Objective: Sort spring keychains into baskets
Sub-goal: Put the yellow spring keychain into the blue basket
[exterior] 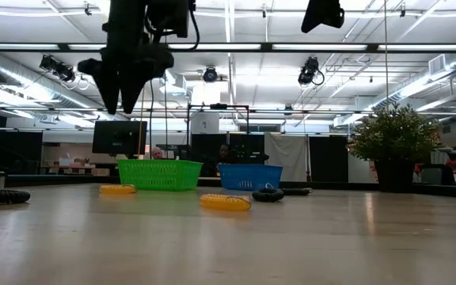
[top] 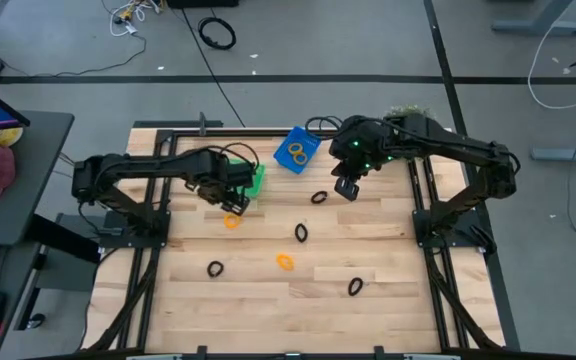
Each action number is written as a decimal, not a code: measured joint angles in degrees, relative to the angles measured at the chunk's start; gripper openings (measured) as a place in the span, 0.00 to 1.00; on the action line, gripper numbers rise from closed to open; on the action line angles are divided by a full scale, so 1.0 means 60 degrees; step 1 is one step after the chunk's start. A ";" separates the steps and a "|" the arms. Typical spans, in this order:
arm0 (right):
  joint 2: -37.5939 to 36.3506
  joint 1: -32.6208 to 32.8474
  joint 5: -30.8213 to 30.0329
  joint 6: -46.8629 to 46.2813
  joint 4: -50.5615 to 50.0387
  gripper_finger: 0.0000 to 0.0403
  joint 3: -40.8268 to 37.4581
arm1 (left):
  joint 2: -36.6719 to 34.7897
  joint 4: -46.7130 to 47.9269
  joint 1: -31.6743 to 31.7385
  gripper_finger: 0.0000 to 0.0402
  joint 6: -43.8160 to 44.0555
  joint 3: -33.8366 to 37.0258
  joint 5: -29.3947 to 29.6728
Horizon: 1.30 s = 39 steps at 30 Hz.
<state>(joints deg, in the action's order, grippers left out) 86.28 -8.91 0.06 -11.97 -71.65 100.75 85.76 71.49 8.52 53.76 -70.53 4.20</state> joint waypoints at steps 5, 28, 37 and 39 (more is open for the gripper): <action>0.0000 0.0000 0.0093 0.0036 0.0049 0.00 0.0000 | -0.0198 -0.1369 -0.0082 0.57 0.1092 0.1031 -0.0060; 0.0011 0.0001 0.0414 -0.0352 0.0843 0.00 0.0004 | -0.0198 -0.5025 -0.0293 0.32 0.4946 0.4397 0.0110; 0.0015 0.0000 0.0429 -0.0376 0.0847 0.00 0.0004 | -0.0198 -0.5636 -0.0293 0.30 0.5190 0.4945 0.0120; 0.0015 0.0004 0.0429 -0.0357 0.0876 0.00 0.0004 | -0.0192 -0.5780 -0.0293 0.30 0.5185 0.4953 0.0164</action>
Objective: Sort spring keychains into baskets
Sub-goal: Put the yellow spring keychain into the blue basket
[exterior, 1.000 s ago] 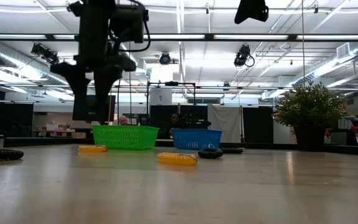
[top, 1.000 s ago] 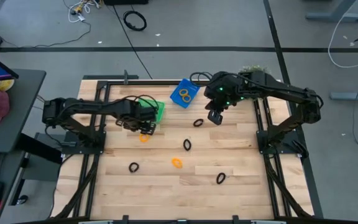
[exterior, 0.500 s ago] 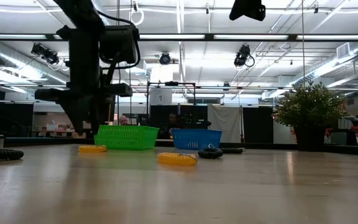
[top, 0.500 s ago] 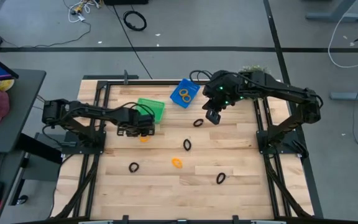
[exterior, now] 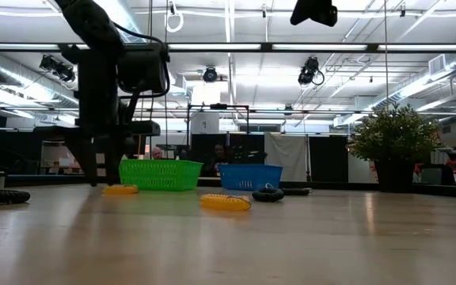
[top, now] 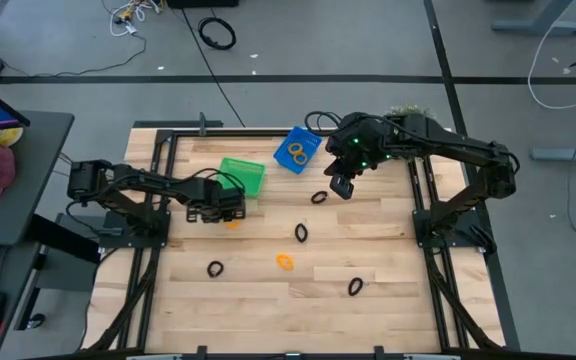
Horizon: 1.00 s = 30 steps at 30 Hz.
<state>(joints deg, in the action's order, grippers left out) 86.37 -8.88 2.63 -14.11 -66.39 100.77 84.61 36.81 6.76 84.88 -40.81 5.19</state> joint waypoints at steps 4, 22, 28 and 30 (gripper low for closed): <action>0.0000 -0.0002 -0.0001 0.0004 0.0023 0.00 0.0000 | 0.0019 -0.0361 0.0004 0.30 -0.0051 0.0002 0.0051; 0.0000 0.0000 0.0237 0.0004 0.0157 0.00 0.0007 | 0.0023 -0.0458 0.0002 0.30 -0.0702 0.0002 0.0128; 0.0000 -0.0001 0.0233 0.0004 0.0186 0.00 0.0007 | 0.0072 -0.0446 0.0004 0.30 -0.0764 -0.0002 0.0192; 0.0000 0.0000 0.0233 0.0004 0.0194 0.00 0.0007 | 0.0237 -0.0454 0.0004 0.30 -0.0784 -0.0002 0.0061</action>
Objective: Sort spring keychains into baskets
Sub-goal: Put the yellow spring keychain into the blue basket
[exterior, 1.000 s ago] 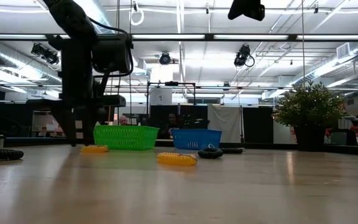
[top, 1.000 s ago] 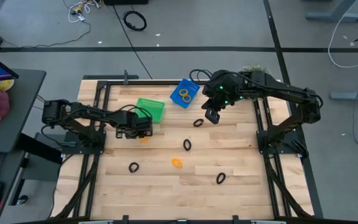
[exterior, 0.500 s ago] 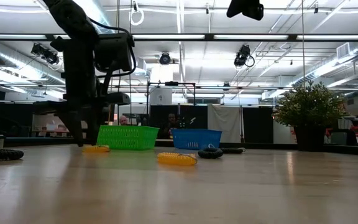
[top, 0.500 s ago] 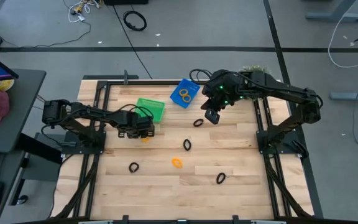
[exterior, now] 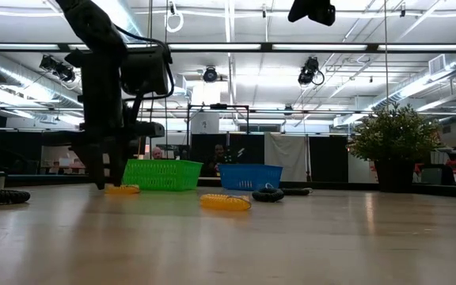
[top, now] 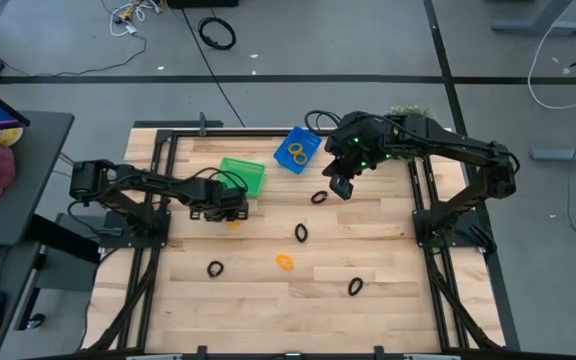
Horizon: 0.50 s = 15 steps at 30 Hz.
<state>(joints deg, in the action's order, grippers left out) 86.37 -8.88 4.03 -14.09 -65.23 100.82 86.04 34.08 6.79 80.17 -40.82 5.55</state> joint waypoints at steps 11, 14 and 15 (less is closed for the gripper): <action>0.0004 0.0000 -0.0004 0.0000 0.0022 0.00 0.0000 | 0.0318 -0.0077 -0.0047 0.22 -0.0261 -0.0014 -0.0166; 0.0004 0.0000 -0.0007 0.0000 0.0022 0.00 0.0000 | 0.0221 -0.0128 -0.0047 0.11 -0.0462 0.0007 -0.0159; 0.0004 0.0000 -0.0007 0.0004 0.0022 0.00 0.0000 | 0.0163 -0.0225 -0.0047 0.07 -0.0510 0.0018 -0.0162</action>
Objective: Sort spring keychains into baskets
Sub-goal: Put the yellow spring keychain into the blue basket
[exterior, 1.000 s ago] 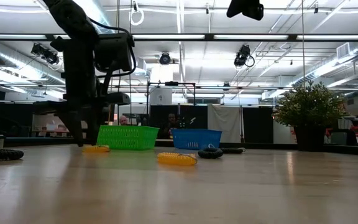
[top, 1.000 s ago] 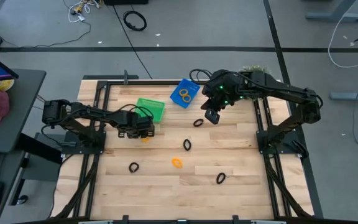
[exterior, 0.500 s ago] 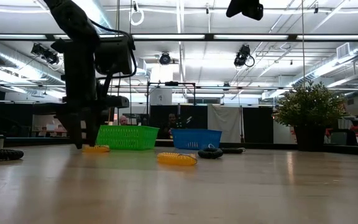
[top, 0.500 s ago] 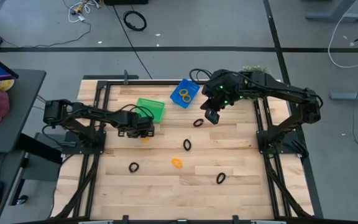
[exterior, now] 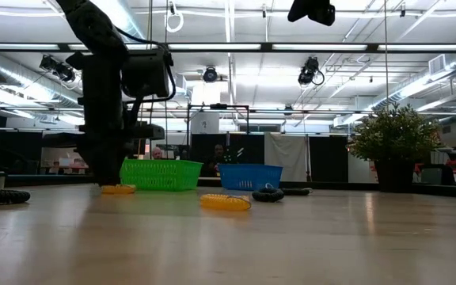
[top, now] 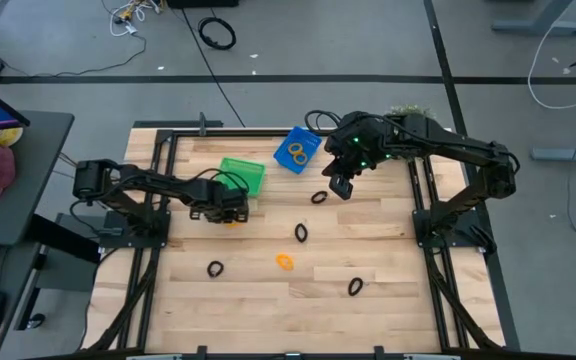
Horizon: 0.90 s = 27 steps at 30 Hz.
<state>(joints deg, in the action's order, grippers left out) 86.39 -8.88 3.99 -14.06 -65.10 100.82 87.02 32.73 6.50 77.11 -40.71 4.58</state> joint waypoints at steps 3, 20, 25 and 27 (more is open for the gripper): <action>0.0000 0.0000 -0.0009 0.0033 0.0000 0.00 0.0000 | -0.0226 -0.0188 0.0000 0.04 -0.0082 -0.0018 -0.0027; 0.0000 -0.0023 -0.0012 0.0285 -0.0018 0.00 0.0000 | -0.5060 0.0063 -0.0055 0.01 -0.1576 -0.1030 0.1363; 0.0000 -0.0094 -0.0012 0.0374 -0.0022 0.00 0.0000 | -0.6287 -0.1149 -0.0239 0.01 -0.4698 -0.1474 0.1862; 0.0000 -0.0112 -0.0015 0.0399 -0.0022 0.00 0.0000 | -0.6641 -0.2520 -0.0489 0.01 -0.6271 -0.1461 0.2029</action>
<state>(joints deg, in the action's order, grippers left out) 86.39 -9.56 3.90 -11.67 -65.23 100.82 47.17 17.61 3.57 39.48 -49.47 16.75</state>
